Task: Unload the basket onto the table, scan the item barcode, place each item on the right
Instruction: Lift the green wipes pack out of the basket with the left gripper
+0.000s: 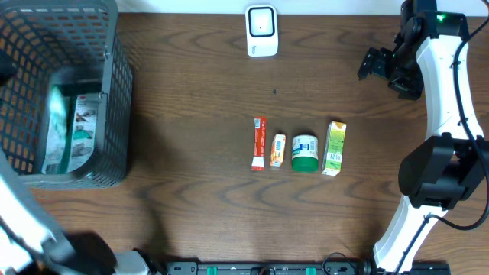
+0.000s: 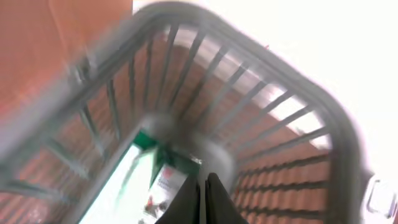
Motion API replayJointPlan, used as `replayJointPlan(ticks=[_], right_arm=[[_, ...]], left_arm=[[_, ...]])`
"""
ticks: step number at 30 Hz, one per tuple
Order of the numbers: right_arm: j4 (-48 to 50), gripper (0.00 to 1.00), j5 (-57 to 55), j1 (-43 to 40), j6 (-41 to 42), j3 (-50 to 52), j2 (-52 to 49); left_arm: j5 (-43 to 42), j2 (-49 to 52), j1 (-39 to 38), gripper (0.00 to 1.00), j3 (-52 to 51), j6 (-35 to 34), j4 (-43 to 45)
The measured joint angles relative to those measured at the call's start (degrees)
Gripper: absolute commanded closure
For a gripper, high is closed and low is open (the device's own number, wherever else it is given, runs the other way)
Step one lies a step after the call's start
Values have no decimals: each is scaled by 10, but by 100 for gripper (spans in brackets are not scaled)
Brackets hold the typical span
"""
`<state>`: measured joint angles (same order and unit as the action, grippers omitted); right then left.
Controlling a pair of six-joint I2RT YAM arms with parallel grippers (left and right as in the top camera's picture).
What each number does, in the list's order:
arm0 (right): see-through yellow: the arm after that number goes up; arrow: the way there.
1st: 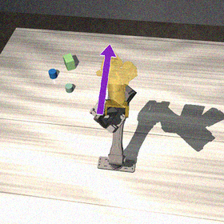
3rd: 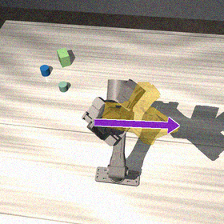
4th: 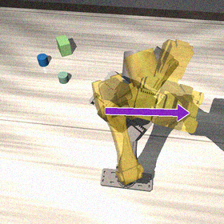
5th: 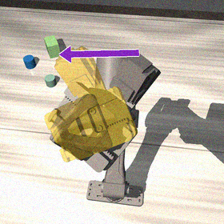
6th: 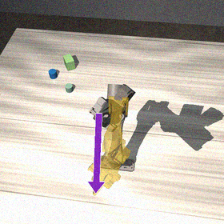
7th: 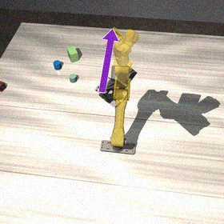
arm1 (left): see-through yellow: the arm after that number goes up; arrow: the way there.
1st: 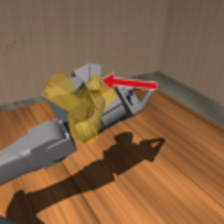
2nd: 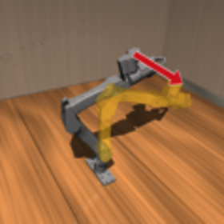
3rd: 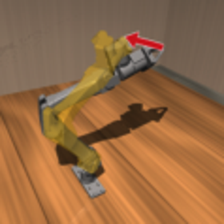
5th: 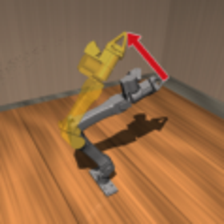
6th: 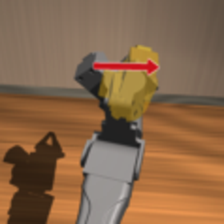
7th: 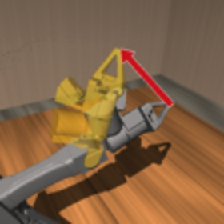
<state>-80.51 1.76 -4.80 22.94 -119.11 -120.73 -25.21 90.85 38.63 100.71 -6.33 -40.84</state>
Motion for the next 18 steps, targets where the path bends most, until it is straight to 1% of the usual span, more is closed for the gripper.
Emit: replayJointPlan(ticks=[4, 8, 9, 10, 11, 12, 14, 18], right_arm=[[0, 1, 0, 0, 0, 0, 0], [0, 1, 0, 0, 0, 0, 0], [0, 1, 0, 0, 0, 0, 0], [0, 1, 0, 0, 0, 0, 0], [0, 1, 0, 0, 0, 0, 0], [0, 1, 0, 0, 0, 0, 0], [0, 1, 0, 0, 0, 0, 0], [0, 1, 0, 0, 0, 0, 0]], left_arm=[[-5, -92, 0, 93, 4, -15, 8], [-5, -159, 0, 93, 15, -19, -14], [-5, -165, 0, 83, 17, -20, -25], [-3, -168, 0, 61, 18, -21, -40], [0, -168, 0, 50, 19, -23, -54], [4, -163, 0, 41, 19, -23, -67], [17, -142, 0, 32, 19, -27, -90], [37, -54, 0, 27, 19, -25, -110]])
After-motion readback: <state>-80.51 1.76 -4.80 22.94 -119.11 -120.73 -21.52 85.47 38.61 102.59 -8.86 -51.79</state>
